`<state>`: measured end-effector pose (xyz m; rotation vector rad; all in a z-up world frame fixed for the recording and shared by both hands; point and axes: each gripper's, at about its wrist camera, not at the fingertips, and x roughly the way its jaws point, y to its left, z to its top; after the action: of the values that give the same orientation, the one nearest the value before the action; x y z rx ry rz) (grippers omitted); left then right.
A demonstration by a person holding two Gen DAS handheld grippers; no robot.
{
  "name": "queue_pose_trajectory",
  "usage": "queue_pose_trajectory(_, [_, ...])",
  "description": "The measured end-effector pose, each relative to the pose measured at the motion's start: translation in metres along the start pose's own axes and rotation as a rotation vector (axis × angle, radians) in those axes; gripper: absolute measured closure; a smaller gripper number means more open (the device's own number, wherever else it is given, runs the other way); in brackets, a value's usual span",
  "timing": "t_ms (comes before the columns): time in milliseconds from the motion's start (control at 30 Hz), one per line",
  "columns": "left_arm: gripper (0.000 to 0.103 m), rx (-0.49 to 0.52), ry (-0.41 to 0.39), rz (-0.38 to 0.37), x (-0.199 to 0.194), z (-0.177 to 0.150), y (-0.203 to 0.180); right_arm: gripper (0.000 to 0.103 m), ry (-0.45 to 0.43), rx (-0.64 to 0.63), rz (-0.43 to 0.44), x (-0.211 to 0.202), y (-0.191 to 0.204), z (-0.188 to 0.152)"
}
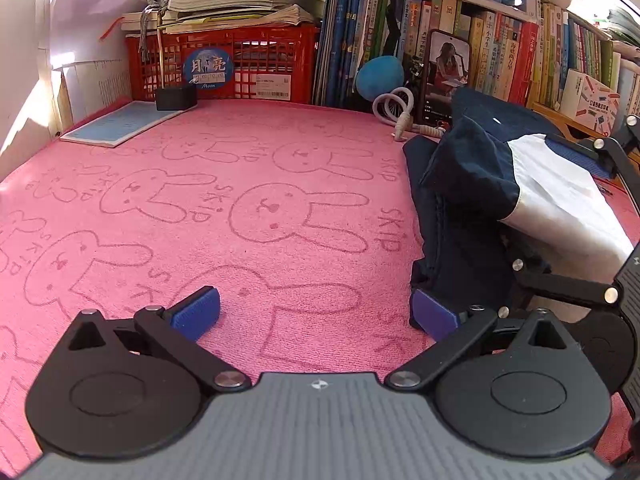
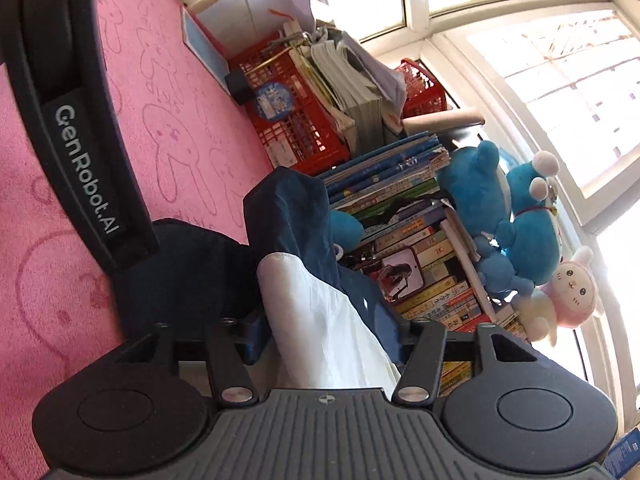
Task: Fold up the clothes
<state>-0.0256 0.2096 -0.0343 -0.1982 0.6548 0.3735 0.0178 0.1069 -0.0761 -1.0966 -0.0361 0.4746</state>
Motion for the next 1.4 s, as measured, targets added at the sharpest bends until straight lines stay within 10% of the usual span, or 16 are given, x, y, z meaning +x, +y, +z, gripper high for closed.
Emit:
queue_pose_trajectory(67, [0.0, -0.003, -0.001, 0.0, 0.0, 0.0, -0.001, 0.089, 0.042, 0.028, 0.029, 0.018, -0.003, 0.0])
queue_pose_trajectory(200, [0.0, -0.02, -0.008, -0.016, -0.001, 0.0, 0.003, 0.098, -0.018, 0.005, -0.043, 0.012, -0.012, -0.006])
queue_pose_trajectory(367, [0.0, -0.03, -0.012, -0.023, -0.002, 0.0, 0.005, 0.098, -0.166, -0.038, -0.191, -0.031, -0.025, -0.019])
queue_pose_trajectory(733, [0.0, -0.121, -0.096, -0.035, -0.034, 0.005, 0.039, 0.098, -0.138, -0.2, 0.029, -0.039, 0.023, -0.031])
queue_pose_trajectory(967, [0.0, -0.027, -0.163, -0.211, -0.05, 0.023, 0.004, 0.098, -0.121, -0.191, 0.041, -0.035, 0.025, -0.027])
queue_pose_trajectory(1400, [0.0, 0.048, -0.005, -0.105, 0.011, 0.006, -0.021, 0.074, -0.073, -0.097, 0.031, -0.046, 0.008, -0.043])
